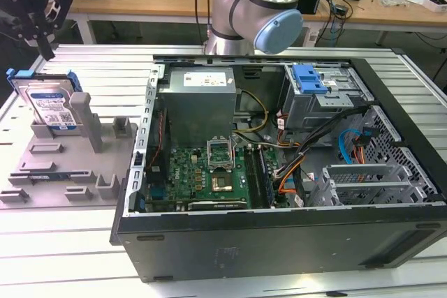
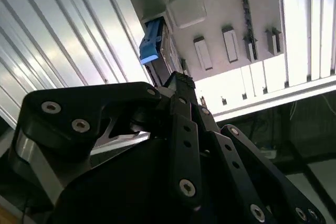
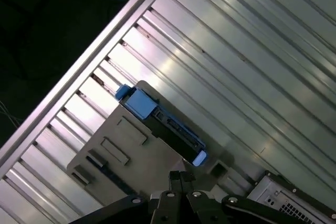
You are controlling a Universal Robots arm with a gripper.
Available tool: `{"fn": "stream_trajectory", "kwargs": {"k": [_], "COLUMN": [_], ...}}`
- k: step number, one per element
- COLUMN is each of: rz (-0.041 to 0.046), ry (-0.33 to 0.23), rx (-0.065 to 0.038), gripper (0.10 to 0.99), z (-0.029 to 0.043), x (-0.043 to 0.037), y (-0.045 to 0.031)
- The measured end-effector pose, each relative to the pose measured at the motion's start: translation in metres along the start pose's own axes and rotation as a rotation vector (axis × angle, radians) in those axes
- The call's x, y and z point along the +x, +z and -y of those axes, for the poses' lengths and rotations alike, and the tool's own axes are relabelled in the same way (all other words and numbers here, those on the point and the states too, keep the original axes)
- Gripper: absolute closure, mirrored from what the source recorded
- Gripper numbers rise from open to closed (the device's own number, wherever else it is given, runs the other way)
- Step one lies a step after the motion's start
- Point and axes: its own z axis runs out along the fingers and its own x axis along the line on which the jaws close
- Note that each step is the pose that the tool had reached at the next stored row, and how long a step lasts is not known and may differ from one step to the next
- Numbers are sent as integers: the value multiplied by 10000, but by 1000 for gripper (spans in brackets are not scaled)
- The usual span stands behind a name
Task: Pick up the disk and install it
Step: 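Pick up the disk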
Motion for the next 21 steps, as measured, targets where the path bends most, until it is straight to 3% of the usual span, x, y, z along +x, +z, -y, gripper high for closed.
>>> {"fn": "stream_trajectory", "kwargs": {"k": [5, 11, 18, 19, 21], "rz": [-41, -112, -178, -188, -208], "ry": [-975, -2668, -4247, -4470, -4949], "rx": [12, 35, 55, 57, 64], "gripper": [980, 980, 980, 973, 851], "z": [0, 0, 0, 0, 0], "x": [0, 0, 0, 0, 0], "y": [3, 7, 12, 12, 14]}}
